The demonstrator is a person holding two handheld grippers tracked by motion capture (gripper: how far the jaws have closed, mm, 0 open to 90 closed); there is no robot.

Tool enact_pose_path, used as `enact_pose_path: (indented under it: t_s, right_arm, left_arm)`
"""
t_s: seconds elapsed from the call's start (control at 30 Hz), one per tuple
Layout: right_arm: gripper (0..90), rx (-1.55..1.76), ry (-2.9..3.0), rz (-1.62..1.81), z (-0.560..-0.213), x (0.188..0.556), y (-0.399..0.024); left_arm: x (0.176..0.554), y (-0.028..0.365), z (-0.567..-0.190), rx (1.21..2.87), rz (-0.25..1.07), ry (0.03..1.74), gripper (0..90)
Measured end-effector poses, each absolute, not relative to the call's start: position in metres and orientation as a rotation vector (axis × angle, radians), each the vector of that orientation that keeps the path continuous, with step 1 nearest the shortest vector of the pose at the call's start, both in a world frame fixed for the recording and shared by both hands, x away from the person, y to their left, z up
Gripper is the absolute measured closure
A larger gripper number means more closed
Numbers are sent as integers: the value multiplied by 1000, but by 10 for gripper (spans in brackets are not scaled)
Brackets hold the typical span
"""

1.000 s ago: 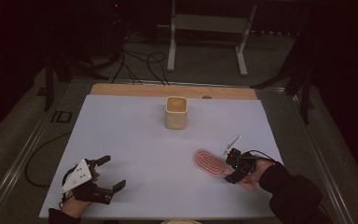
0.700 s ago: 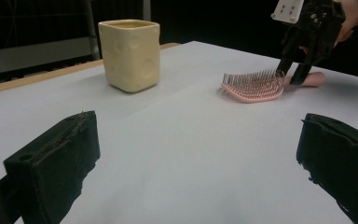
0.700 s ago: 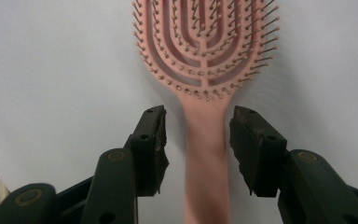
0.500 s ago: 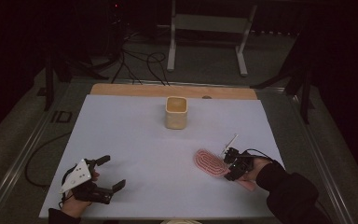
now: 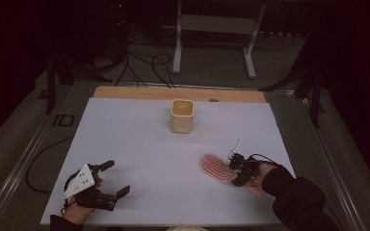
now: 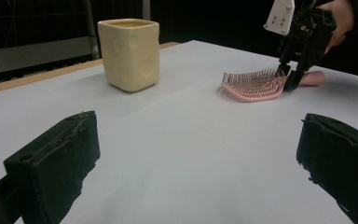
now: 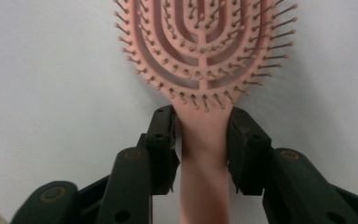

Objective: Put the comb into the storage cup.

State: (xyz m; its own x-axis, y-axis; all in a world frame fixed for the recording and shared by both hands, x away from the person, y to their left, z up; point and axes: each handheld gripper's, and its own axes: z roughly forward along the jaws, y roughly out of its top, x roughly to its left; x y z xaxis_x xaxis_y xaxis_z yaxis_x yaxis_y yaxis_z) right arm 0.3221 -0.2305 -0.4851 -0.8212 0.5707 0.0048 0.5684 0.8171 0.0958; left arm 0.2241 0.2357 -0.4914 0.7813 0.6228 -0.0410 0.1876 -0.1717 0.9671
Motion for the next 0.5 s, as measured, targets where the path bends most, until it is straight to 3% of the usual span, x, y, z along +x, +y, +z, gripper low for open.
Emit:
enact_pose_path:
  t_s: [0.5]
  right_arm:
    - [676,974,2950,127,-488,322,-229]
  left_arm:
    - [224,234,-493,1746,433,639,1]
